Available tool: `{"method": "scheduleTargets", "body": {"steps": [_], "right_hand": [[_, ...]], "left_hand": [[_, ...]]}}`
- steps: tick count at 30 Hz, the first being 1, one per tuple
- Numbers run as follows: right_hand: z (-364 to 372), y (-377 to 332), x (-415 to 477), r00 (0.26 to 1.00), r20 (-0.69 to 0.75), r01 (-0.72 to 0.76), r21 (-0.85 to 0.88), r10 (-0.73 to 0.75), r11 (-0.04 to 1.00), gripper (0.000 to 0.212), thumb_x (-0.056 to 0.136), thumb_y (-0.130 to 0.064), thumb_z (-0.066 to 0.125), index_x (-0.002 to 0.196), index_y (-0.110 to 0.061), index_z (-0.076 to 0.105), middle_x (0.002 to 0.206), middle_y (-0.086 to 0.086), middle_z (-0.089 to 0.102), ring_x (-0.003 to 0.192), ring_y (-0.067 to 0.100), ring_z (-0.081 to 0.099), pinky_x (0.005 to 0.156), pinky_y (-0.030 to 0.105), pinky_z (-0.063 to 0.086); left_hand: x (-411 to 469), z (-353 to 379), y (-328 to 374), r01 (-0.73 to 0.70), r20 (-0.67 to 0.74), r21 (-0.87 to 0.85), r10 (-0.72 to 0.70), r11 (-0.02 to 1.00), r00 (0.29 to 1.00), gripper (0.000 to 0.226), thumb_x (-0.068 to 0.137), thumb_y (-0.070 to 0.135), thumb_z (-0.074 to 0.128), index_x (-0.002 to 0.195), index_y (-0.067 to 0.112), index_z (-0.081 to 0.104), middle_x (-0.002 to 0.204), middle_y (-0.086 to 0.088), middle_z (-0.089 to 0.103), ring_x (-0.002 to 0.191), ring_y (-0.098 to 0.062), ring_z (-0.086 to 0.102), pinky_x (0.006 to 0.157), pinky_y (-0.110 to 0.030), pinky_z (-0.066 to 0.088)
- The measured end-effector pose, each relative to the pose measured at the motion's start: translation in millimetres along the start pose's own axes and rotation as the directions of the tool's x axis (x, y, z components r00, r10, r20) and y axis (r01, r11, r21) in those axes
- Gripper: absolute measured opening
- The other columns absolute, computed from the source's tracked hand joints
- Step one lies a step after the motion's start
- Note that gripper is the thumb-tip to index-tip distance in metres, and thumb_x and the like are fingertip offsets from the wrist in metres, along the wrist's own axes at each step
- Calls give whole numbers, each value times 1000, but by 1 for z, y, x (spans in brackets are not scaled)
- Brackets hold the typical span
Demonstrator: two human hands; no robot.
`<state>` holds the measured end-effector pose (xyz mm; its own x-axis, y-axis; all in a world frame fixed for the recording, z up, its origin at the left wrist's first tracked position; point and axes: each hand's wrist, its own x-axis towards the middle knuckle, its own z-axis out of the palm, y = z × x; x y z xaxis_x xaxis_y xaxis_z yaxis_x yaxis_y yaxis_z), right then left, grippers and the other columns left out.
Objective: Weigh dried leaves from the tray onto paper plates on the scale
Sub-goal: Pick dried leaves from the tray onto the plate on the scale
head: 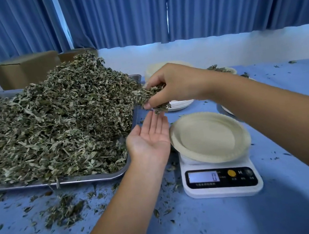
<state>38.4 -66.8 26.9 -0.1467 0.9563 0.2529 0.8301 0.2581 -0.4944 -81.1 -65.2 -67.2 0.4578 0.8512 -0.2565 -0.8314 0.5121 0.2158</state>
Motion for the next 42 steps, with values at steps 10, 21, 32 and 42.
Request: {"method": "scheduleTargets", "body": {"steps": [10, 21, 32, 42], "right_hand": [[-7, 27, -52, 987, 90, -133, 25, 130, 991, 8, 77, -27, 80, 79, -26, 71, 71, -15, 67, 61, 2, 58, 58, 20, 42], [-13, 32, -77, 888, 300, -243, -341, 350, 908, 39, 77, -54, 71, 113, -43, 63, 95, -29, 49, 90, -8, 49, 74, 15, 38], [-1, 25, -51, 976, 27, -213, -33, 214, 976, 16, 88, -32, 67, 100, -24, 74, 95, -12, 71, 90, 3, 64, 81, 18, 51], [69, -16, 62, 980, 178, 132, -250, -88, 959, 36, 85, -19, 70, 121, -12, 65, 116, 2, 69, 102, 10, 63, 87, 19, 47]], "left_hand": [[0, -2, -1, -35, -8, 82, 36, 996, 999, 49, 103, 27, 25, 121, -10, 53, 124, -24, 58, 117, -34, 55, 96, -42, 45], [-1, -3, 1, -46, -4, 95, 47, 994, 999, 47, 103, 27, 26, 117, -10, 53, 123, -24, 59, 119, -35, 55, 101, -43, 44], [2, -5, -1, -74, -55, 114, 80, 991, 995, 48, 103, 27, 26, 123, -8, 52, 123, -23, 59, 120, -34, 54, 102, -42, 44], [1, -6, -4, -105, -132, 79, 115, 991, 985, 46, 103, 28, 26, 112, -6, 56, 116, -20, 61, 117, -30, 56, 103, -39, 42]]}}
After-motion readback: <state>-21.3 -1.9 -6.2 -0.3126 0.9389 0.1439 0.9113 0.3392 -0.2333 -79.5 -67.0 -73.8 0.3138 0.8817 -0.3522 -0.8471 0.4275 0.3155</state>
